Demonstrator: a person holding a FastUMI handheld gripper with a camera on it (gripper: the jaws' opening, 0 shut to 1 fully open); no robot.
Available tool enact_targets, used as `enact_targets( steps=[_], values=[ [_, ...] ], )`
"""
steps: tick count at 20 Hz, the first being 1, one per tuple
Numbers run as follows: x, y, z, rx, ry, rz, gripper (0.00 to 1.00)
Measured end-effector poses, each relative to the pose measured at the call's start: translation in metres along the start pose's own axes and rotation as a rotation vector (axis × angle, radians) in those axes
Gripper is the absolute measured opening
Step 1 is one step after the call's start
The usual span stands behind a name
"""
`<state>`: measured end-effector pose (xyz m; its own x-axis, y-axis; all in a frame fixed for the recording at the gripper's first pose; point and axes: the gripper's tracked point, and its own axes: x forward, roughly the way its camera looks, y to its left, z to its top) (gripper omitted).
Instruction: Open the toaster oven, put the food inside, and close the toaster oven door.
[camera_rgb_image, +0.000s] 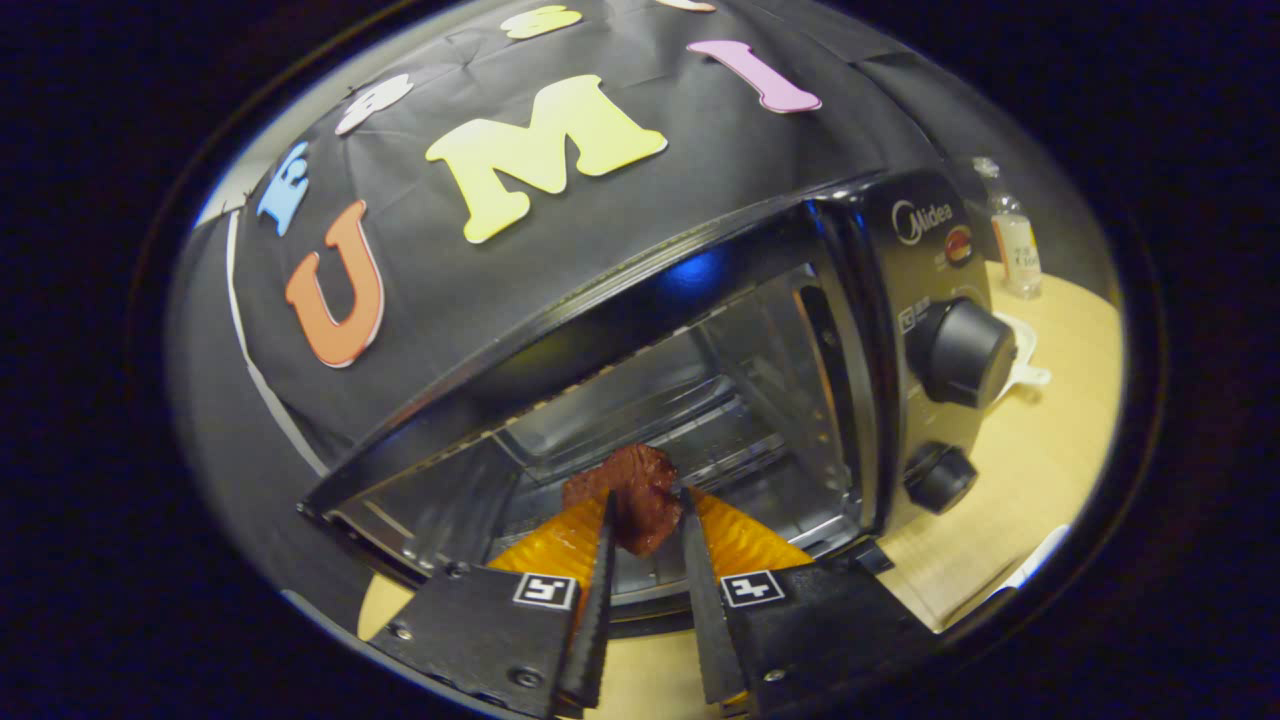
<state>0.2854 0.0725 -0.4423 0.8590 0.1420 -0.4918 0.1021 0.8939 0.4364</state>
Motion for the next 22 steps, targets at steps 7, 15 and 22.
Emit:
enact_targets(
  steps=[7,15,22],
  values=[
    [-0.059,0.016,-0.002,-0.257,-0.126,-0.004,0.82],
    [-0.166,0.031,-0.060,-0.451,-0.203,0.012,0.99],
    [-0.196,-0.002,-0.111,-0.452,-0.021,-0.067,0.99]
  ],
)
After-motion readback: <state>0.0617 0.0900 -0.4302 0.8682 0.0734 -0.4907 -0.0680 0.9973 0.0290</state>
